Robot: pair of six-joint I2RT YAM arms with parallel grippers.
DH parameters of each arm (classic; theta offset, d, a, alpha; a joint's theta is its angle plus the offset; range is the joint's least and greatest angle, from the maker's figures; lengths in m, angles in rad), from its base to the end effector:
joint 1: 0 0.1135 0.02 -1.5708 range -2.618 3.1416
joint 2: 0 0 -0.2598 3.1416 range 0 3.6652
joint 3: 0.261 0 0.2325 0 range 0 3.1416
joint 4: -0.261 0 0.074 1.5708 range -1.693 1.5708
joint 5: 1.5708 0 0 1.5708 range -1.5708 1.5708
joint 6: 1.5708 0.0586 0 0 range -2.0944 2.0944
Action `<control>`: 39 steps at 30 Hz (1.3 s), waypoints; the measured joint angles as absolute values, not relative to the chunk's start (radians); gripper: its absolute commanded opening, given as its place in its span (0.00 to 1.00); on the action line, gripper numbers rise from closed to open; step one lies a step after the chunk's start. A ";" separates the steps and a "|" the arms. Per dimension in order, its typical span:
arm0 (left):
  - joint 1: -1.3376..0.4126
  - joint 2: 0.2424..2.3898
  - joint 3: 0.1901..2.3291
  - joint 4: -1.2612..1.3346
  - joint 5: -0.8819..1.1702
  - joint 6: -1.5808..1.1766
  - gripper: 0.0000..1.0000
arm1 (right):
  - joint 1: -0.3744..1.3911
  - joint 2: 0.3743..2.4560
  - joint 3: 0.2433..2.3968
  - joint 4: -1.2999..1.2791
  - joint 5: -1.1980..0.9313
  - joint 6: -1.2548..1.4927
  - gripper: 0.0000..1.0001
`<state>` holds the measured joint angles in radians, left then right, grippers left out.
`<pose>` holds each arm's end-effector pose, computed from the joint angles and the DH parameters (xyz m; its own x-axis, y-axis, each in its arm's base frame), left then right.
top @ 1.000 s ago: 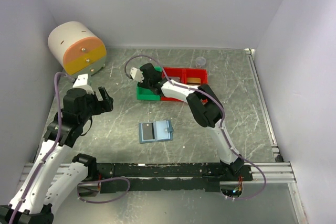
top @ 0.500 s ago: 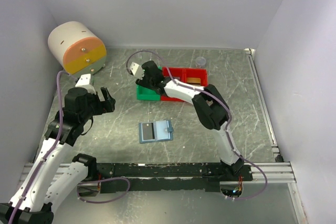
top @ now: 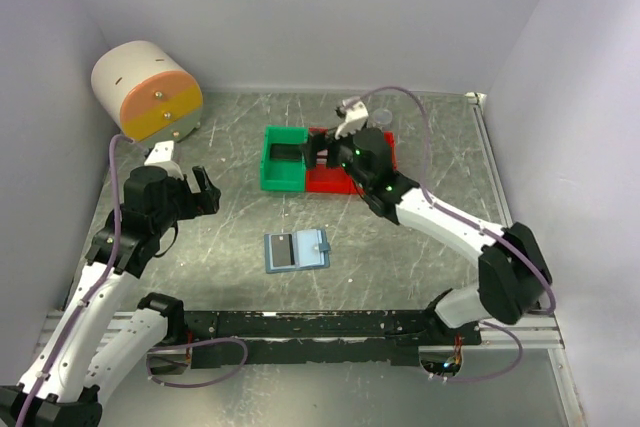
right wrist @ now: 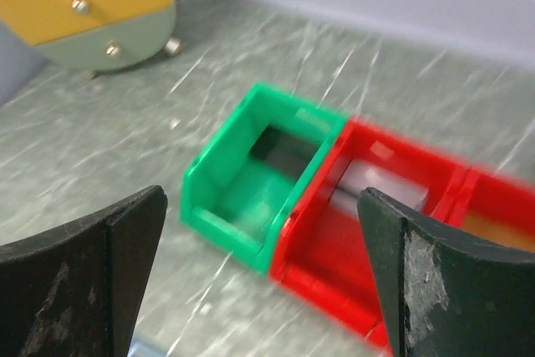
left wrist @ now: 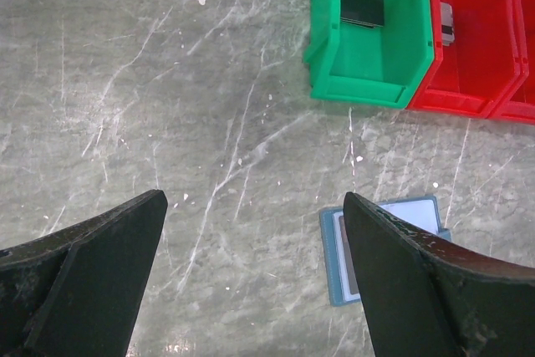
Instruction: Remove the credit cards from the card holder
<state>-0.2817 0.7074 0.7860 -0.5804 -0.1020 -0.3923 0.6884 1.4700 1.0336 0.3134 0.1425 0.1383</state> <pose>0.1532 -0.0381 0.2961 -0.4999 -0.2513 -0.8288 -0.0003 0.9571 -0.2899 0.2785 0.2183 0.3152 -0.1655 0.0405 -0.9854 -0.5020 0.8566 0.1196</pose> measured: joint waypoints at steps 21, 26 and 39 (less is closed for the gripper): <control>-0.285 0.891 0.620 -0.366 0.295 -0.498 0.84 | 0.828 1.358 0.462 0.479 -0.253 0.875 0.51; -0.333 0.874 0.472 -0.273 0.380 -0.607 0.82 | 0.854 1.431 0.477 0.473 -0.255 0.904 0.46; -0.542 0.935 0.416 -0.161 0.316 -0.739 0.73 | 0.855 1.540 0.524 0.470 -0.276 0.916 0.36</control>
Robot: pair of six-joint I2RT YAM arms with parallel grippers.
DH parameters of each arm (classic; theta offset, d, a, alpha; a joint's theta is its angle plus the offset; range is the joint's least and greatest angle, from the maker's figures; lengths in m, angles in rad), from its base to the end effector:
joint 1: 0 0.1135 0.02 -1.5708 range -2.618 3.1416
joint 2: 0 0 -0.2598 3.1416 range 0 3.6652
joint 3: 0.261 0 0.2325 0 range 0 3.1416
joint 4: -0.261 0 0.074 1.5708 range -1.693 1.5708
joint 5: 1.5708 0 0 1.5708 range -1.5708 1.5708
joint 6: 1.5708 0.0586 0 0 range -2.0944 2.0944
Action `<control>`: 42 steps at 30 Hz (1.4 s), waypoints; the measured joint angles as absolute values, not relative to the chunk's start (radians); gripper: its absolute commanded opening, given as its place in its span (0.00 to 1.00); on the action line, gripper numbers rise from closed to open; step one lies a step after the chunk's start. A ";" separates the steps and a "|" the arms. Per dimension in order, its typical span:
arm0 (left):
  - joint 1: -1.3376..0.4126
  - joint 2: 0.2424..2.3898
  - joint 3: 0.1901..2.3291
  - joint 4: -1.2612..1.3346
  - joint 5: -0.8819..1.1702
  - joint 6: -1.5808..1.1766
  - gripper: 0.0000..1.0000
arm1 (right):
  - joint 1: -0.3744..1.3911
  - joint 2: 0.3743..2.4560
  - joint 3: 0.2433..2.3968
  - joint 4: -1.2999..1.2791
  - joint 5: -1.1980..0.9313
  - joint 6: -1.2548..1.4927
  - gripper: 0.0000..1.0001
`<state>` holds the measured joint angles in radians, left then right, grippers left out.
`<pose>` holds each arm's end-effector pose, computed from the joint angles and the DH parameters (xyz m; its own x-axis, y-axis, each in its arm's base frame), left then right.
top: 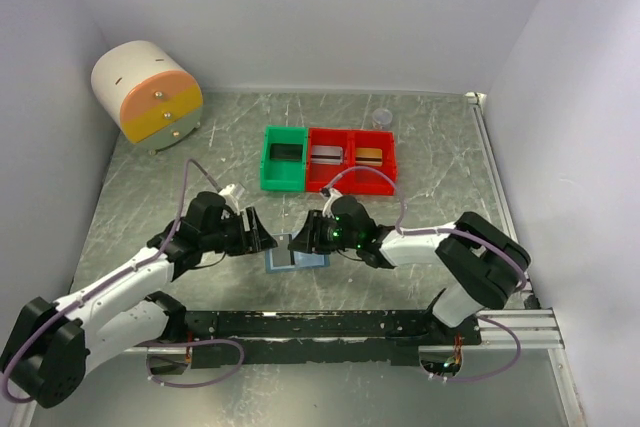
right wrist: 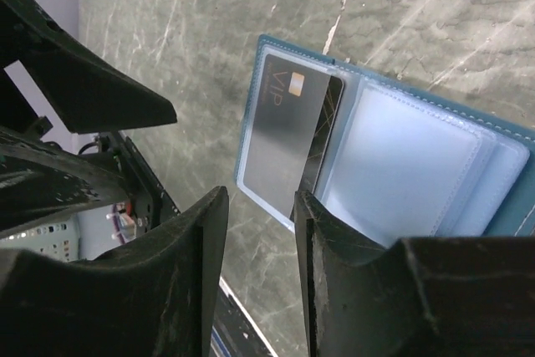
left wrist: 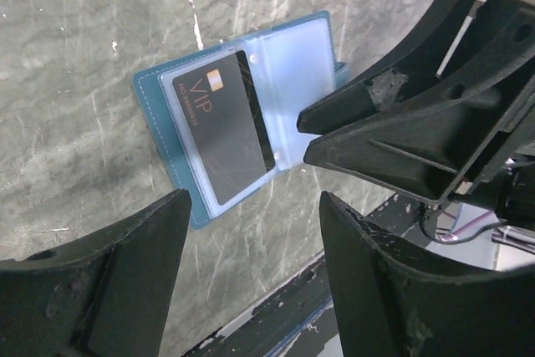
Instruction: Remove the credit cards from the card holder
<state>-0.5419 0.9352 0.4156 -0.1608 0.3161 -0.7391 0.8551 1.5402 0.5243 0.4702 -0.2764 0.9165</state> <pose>0.1545 -0.1143 0.1815 -0.8680 -0.2247 -0.4428 0.1523 0.7283 -0.6682 0.1801 0.2315 0.1462 -0.9048 0.1228 -0.4078 -0.2648 0.5878 0.7644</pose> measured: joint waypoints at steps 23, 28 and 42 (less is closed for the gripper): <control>-0.777 1.276 0.482 -0.105 0.020 -0.748 0.21 | 0.852 1.650 0.542 0.468 -0.224 0.937 0.18; -0.795 1.301 0.505 -0.112 -0.010 -0.746 0.18 | 0.849 1.652 0.542 0.467 -0.228 0.935 0.15; -0.811 1.303 0.525 -0.142 -0.035 -0.731 0.37 | 0.851 1.654 0.553 0.453 -0.204 0.956 0.19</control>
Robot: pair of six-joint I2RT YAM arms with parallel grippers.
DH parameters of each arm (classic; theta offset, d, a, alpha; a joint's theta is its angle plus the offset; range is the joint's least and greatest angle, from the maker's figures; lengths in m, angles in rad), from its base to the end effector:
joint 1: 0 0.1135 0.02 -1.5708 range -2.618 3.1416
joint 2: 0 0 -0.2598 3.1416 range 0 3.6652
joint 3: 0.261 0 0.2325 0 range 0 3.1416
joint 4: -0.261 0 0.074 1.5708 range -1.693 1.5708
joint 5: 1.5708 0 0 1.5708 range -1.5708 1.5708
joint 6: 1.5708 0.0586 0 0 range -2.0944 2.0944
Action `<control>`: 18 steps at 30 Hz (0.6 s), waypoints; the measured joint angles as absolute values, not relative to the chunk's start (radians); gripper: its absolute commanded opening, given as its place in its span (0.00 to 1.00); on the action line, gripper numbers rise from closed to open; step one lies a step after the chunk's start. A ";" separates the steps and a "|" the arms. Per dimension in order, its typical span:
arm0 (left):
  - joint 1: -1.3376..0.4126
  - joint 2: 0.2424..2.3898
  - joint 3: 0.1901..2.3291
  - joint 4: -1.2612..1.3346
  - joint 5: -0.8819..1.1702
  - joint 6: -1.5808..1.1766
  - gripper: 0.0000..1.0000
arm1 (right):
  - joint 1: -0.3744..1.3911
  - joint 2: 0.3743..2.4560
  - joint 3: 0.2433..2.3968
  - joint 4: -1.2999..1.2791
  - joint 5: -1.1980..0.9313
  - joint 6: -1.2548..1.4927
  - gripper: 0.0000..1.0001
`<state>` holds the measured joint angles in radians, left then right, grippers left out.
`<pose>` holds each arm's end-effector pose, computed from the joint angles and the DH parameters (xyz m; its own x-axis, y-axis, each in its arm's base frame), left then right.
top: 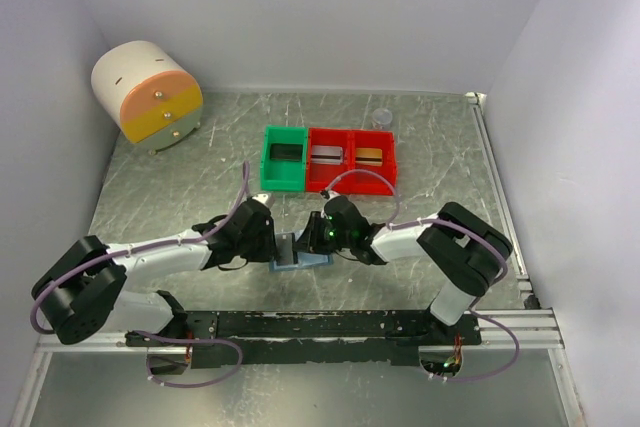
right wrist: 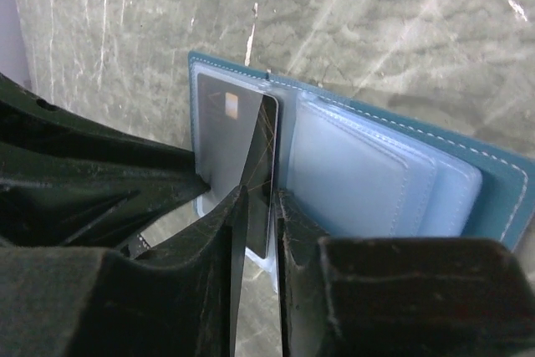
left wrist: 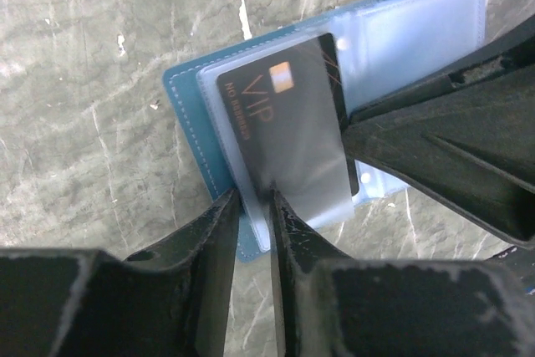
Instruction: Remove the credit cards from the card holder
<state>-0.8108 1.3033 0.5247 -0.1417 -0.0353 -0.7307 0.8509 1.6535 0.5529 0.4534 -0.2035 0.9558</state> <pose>0.1625 -0.1679 0.1435 -0.8819 -0.0403 -0.4697 0.1626 0.9092 -0.3832 0.1899 0.2345 0.1201 -0.9176 0.1668 -0.3608 -0.1615 0.6729 0.7219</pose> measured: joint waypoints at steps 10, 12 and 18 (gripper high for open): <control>-0.815 1.253 0.560 -0.179 -0.056 -0.726 0.43 | 0.851 1.672 0.565 0.461 -0.191 0.962 0.17; -0.815 1.251 0.578 -0.184 -0.072 -0.723 0.43 | 0.852 1.670 0.565 0.458 -0.186 0.963 0.18; -0.815 1.290 0.601 -0.182 -0.086 -0.714 0.36 | 0.852 1.670 0.555 0.476 -0.186 0.974 0.19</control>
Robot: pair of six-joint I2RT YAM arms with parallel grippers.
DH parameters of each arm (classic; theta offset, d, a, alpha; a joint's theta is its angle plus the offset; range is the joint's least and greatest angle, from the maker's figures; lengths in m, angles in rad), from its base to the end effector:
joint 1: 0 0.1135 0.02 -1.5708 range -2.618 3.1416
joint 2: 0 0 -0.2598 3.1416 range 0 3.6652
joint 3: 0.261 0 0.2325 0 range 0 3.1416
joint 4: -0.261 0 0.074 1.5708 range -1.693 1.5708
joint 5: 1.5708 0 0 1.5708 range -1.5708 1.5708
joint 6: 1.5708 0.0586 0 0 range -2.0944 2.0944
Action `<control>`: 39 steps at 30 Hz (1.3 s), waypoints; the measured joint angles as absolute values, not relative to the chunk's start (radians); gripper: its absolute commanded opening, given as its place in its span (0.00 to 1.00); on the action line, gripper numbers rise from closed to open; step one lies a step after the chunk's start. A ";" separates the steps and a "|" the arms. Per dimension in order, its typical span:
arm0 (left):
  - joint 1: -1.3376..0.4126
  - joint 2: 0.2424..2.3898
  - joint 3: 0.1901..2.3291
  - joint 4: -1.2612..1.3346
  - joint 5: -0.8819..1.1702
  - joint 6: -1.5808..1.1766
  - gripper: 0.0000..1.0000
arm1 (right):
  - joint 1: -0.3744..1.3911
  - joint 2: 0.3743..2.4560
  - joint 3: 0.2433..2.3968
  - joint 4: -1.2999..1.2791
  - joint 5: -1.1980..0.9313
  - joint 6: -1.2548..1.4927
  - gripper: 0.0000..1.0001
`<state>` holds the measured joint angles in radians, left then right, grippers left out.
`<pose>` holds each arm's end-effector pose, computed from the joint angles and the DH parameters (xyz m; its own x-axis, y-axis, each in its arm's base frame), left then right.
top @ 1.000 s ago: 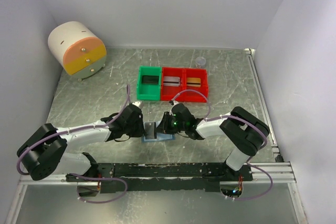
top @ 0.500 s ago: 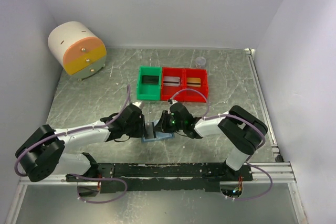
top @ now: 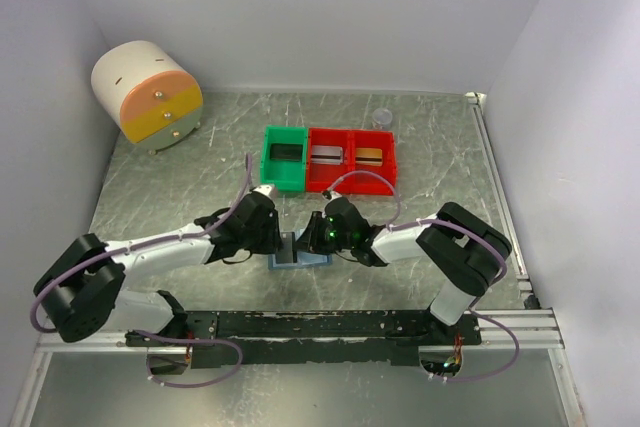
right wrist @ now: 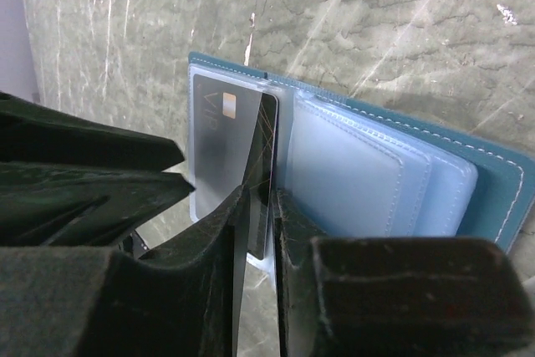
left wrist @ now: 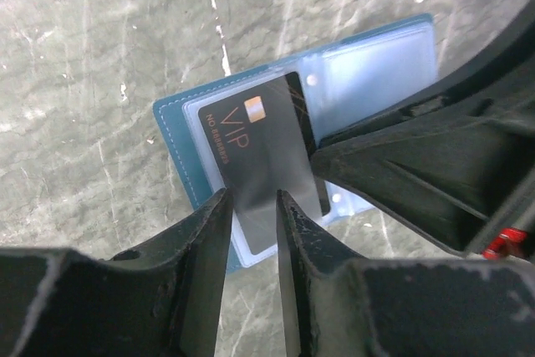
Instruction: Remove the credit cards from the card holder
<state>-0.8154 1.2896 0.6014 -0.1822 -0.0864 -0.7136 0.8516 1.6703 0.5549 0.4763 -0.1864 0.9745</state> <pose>0.1715 -0.1748 0.1655 -0.8461 -0.0528 -0.5305 0.1764 0.9113 -0.3720 0.1922 0.2359 0.1182 -0.9135 0.1911 -0.3593 -0.1451 0.6720 0.7262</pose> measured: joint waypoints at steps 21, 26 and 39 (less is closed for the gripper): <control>-0.815 1.363 0.568 -0.101 -0.062 -0.726 0.19 | 0.816 1.656 0.454 0.619 -0.240 1.040 0.06; -0.815 1.361 0.568 -0.106 -0.063 -0.726 0.19 | 0.812 1.650 0.448 0.627 -0.255 1.040 0.00; -0.815 1.345 0.568 -0.145 -0.064 -0.726 0.21 | 0.805 1.602 0.435 0.616 -0.266 1.039 0.00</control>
